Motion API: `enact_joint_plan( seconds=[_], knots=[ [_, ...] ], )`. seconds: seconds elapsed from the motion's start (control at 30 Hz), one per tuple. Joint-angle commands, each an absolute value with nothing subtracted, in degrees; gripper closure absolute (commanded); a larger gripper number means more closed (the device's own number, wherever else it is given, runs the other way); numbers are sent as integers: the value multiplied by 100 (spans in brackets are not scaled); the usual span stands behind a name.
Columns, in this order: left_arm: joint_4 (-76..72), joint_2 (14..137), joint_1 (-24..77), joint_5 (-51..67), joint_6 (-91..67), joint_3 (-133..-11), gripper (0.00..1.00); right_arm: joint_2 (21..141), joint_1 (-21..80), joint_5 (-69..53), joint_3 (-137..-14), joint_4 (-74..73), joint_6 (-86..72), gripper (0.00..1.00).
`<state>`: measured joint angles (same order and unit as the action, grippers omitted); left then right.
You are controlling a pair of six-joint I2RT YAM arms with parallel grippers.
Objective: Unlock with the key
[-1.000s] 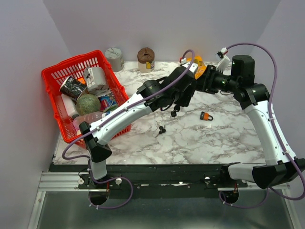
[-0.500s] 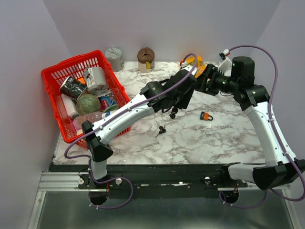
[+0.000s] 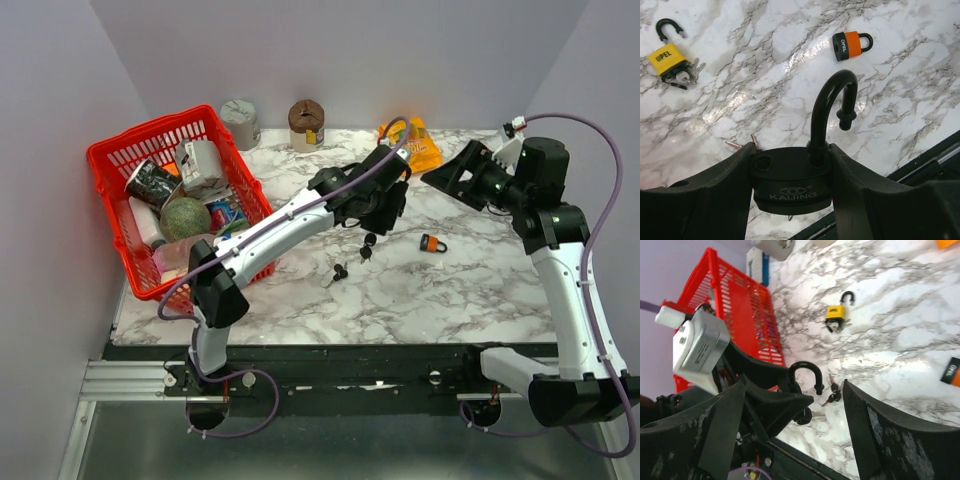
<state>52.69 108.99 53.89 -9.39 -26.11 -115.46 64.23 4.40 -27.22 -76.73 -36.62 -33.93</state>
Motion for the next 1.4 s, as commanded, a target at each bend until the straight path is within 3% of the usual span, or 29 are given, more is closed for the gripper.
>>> enact_joint_plan(
  seconds=[0.0, 0.23, 0.73, 1.37],
  knots=[
    [4720, 11284, 5142, -177, -2874, -11900, 100, 5978, 369, -1970, -7497, -3683, -3156, 13],
    [4544, 11969, 4790, 570, -3208, -11900, 100, 5133, 369, -819, -7427, -3735, -2786, 12],
    [5001, 13876, 4202, 878, -3506, -12937, 100, 5001, 360, -949, -7312, -3832, -2707, 11],
    [4509, 15029, 3797, -324, -3507, -13562, 100, 5230, 369, -1090, -7348, -3832, -2602, 11]
  ],
)
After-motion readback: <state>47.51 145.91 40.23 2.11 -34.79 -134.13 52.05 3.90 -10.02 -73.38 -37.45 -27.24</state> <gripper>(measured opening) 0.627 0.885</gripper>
